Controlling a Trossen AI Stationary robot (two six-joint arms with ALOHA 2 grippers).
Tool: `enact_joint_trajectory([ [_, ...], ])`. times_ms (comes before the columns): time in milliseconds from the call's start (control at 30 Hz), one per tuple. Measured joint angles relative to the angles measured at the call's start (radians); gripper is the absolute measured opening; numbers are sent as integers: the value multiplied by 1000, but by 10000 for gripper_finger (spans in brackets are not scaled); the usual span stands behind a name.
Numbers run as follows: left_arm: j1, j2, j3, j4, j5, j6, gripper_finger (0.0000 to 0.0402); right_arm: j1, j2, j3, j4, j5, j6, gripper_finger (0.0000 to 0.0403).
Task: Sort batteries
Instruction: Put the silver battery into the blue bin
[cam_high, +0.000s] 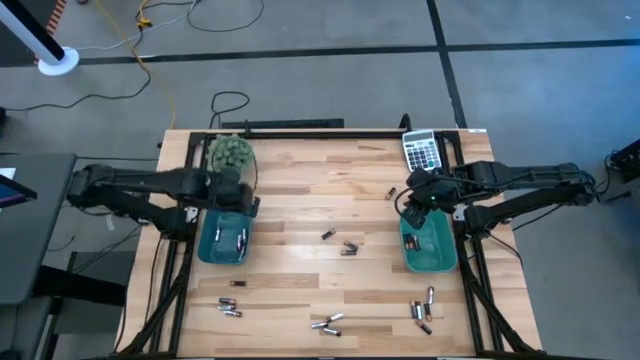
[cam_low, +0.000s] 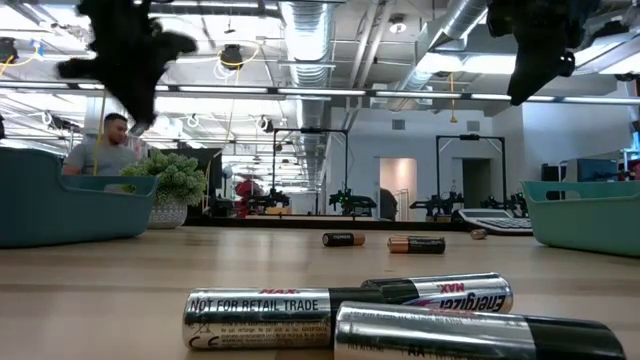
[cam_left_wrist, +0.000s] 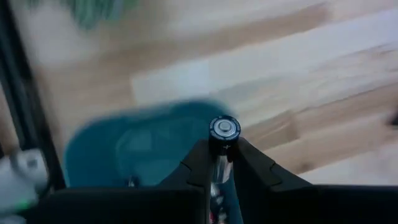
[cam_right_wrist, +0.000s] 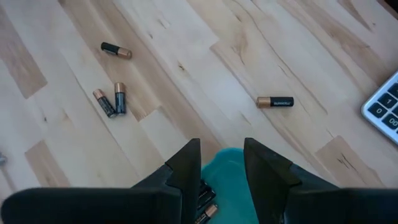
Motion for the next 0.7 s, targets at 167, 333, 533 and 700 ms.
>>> enact_joint_trajectory([
  [167,-9,47,-129,11,95,-171,36,15,0,0,26,0,0,138],
  [333,3,107,-201,39,145,-221,36,19,0,0,31,0,0,138],
  [533,38,143,-276,138,176,-175,36,18,0,0,31,0,0,138],
  [700,47,149,-341,227,217,-165,36,19,0,0,33,0,8,138],
])
